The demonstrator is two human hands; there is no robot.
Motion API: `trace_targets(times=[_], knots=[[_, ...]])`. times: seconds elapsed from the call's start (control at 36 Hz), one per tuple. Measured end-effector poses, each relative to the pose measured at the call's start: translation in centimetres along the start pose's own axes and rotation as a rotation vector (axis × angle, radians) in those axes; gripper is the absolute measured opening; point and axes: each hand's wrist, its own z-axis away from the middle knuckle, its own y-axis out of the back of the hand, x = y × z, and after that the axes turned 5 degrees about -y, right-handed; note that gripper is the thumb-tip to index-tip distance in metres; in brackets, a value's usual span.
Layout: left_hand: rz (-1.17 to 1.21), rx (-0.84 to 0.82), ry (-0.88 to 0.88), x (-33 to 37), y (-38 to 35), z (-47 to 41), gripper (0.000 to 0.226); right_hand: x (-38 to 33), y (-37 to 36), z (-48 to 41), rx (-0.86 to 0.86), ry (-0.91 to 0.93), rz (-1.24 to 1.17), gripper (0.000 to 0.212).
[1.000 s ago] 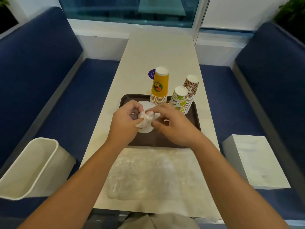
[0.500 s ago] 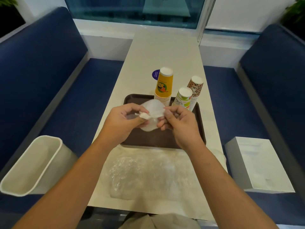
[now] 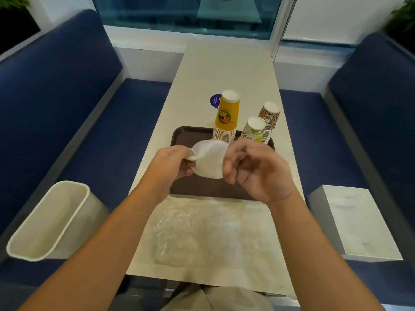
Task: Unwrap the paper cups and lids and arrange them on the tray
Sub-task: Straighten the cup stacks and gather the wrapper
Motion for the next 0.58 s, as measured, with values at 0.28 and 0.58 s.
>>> trace_targets(times=[0.28,0.58], knots=[[-0.009,-0.201,-0.054,0.8,-0.2,0.7,0.009,3.8,1.7,-2.9,0.067,0.039,1.513,0.074],[-0.043,0.02,-0.264,2.0,3.8,0.4,0.03,5.1,1.5,-1.9,0.386,-0.161,1.257,0.027]])
